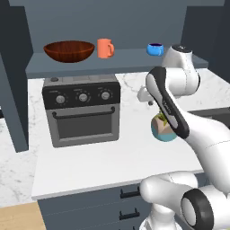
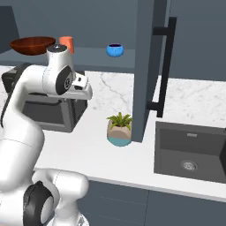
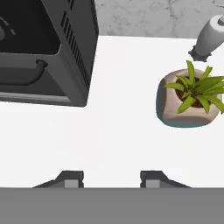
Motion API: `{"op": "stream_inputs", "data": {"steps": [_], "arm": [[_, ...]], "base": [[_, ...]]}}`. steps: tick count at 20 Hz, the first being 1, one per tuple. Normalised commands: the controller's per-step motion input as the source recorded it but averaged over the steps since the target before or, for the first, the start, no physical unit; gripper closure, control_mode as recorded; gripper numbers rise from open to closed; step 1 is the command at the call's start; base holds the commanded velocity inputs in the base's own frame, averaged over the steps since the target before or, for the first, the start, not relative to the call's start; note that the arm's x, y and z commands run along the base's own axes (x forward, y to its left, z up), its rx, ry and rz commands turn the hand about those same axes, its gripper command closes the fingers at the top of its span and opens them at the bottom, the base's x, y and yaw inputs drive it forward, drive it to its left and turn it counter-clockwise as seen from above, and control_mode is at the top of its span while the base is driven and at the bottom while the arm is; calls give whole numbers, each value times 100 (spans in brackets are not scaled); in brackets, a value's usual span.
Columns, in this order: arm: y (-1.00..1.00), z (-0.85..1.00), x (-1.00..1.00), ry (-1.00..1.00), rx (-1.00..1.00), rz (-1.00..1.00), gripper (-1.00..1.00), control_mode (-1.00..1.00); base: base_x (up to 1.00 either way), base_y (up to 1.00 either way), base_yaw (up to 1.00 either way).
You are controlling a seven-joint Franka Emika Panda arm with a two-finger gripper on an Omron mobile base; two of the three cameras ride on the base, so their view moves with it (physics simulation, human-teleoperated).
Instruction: Gather all objects into one cabinet and sort the glasses and bowls to opposite sides.
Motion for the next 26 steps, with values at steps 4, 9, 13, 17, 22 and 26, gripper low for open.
{"op": "stream_inputs", "data": {"steps": [4,9,13,17,22,26], "arm": [[-5,5,-61,-14,0,0,-100,-100],[-19,40,-89,-35,0,-7,-100,-100],[-18,67,-66,-31,0,-7,-100,-100],[-24,56,-40,-9,0,-2,-100,-100],[-23,41,-26,1,0,-2,-100,-100],[0,0,0,3,0,0,-100,100]], "base": [[0,0,0],[0,0,0],[0,0,0],[0,0,0],[0,0,0],[0,0,0]]}}
